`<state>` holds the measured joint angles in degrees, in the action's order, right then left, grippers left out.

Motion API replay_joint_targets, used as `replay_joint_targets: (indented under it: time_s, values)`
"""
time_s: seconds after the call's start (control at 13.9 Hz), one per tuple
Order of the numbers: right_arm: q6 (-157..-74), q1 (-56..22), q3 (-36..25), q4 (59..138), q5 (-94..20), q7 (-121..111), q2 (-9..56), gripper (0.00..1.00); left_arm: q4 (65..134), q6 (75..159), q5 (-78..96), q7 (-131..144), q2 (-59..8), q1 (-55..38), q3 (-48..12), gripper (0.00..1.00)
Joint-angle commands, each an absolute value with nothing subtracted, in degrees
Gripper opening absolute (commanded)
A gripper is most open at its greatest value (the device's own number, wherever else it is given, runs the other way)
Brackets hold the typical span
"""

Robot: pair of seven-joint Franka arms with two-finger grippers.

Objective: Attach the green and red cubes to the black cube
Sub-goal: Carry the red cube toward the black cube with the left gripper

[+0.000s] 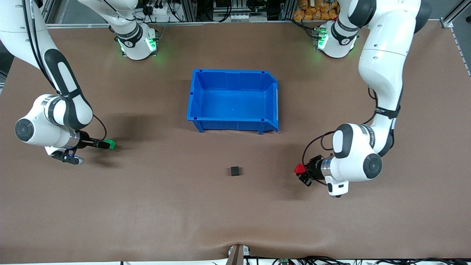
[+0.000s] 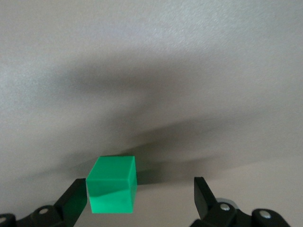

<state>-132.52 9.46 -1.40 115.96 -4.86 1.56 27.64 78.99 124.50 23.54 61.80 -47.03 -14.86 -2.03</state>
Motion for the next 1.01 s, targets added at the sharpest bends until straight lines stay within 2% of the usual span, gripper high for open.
replay_joint_targets:
  time_s: [0.0, 0.14, 0.5, 0.58, 0.72, 0.79, 0.86, 0.94]
  values:
    - [-133.4, 8.6, -1.1, 116.6, -5.0, 3.6, 27.5, 1.00, 76.9, 131.4, 26.0, 72.1, -49.9, -17.6, -1.8, 0.10]
    - [-133.2, 8.2, -1.1, 116.9, -5.0, 5.1, 27.6, 1.00, 75.2, 136.2, 27.8, 82.5, -51.3, -20.1, -2.0, 0.10]
    - [-133.3, 7.9, -1.1, 117.5, -5.0, 5.5, 27.9, 1.00, 73.4, 140.3, 27.9, 92.1, -54.0, -23.8, -2.0, 0.10]
    - [-133.3, 7.9, -1.1, 117.6, -5.0, 5.5, 27.9, 0.79, 73.2, 141.1, 27.9, 94.0, -54.2, -24.9, -2.0, 0.10]
    - [-133.2, 7.8, -1.1, 117.9, -5.0, 5.5, 28.1, 0.26, 73.0, 143.1, 27.9, 96.2, -55.1, -26.1, -2.0, 0.10]
    - [-133.2, 7.8, -1.1, 117.9, -5.0, 5.5, 28.1, 0.10, 73.2, 143.9, 27.9, 96.9, -55.8, -26.6, -2.0, 0.10]
    - [-133.1, 7.7, -1.1, 117.9, -5.0, 5.5, 28.1, 0.03, 73.2, 144.9, 27.9, 97.1, -56.4, -27.4, -2.0, 0.10]
    - [-133.0, 7.6, -1.1, 117.7, -5.0, 5.5, 28.1, 0.01, 73.0, 146.2, 27.9, 98.3, -56.9, -28.5, -2.0, 0.10]
